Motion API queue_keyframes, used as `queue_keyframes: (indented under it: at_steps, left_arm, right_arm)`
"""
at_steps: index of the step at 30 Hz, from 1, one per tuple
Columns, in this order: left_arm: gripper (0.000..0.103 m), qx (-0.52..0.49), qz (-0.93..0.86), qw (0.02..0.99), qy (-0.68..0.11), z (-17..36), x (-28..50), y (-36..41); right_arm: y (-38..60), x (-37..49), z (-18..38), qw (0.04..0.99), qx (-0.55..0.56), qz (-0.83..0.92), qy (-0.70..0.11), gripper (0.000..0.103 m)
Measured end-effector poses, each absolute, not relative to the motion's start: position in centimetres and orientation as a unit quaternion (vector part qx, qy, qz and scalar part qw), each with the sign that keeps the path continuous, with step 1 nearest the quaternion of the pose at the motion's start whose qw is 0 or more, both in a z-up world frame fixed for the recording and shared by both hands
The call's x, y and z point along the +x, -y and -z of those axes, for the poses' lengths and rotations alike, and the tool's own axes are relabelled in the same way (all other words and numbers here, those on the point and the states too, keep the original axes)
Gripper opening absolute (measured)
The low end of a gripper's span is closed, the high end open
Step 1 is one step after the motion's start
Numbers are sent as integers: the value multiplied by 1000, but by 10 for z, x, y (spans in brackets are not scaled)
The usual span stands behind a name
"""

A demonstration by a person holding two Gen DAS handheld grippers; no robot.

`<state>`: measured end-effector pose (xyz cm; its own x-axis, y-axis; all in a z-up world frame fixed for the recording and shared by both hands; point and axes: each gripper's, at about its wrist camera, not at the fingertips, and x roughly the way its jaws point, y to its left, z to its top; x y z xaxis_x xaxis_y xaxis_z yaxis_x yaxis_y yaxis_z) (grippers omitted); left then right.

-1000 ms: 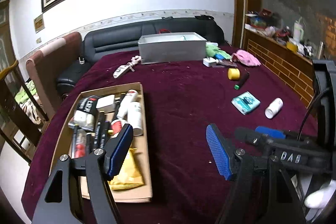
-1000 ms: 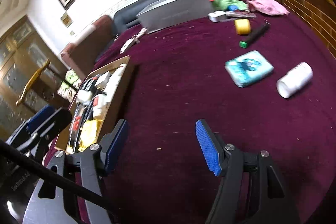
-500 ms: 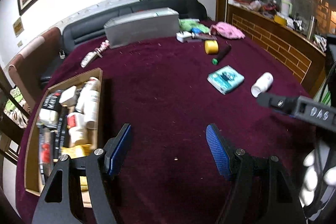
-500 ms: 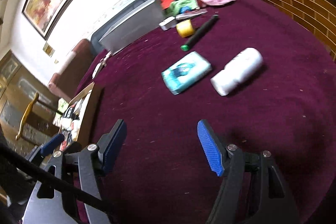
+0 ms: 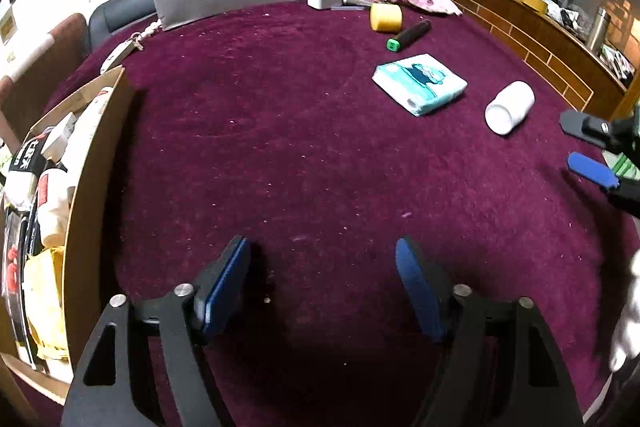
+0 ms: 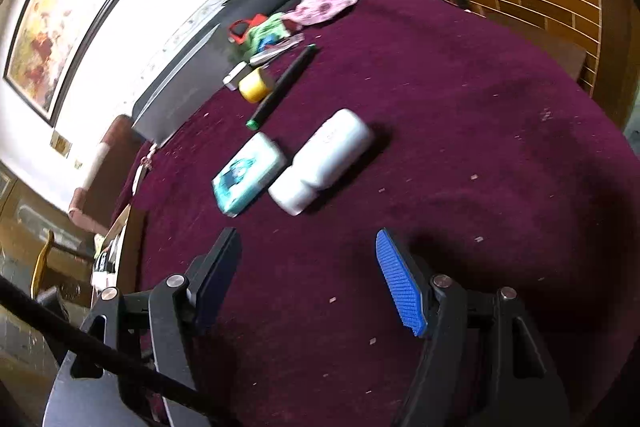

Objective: Organize objects
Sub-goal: 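Move both open tools back toward the white bottle and tissue pack, then grasp the white bottle with the right tool while the left tool grasps the tissue pack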

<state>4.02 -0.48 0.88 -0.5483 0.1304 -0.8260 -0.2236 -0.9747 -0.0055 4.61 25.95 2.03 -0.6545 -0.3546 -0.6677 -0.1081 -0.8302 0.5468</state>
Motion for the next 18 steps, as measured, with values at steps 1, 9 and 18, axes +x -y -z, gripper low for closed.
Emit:
queue_keyframes:
  at_steps: [1, 9, 18]
  left_arm:
    - [74, -465, -878, 104, -47, -9, 41, 5]
    - [101, -479, -865, 128, -74, -4, 41, -7]
    - [101, -479, -865, 129, -75, -1, 41, -7]
  right_arm:
    - [-263, 44, -20, 67, 411, 863, 287, 69]
    - [-276, 23, -9, 60, 442, 829, 338, 70]
    - [-260, -15, -10, 28, 459, 836, 300, 71]
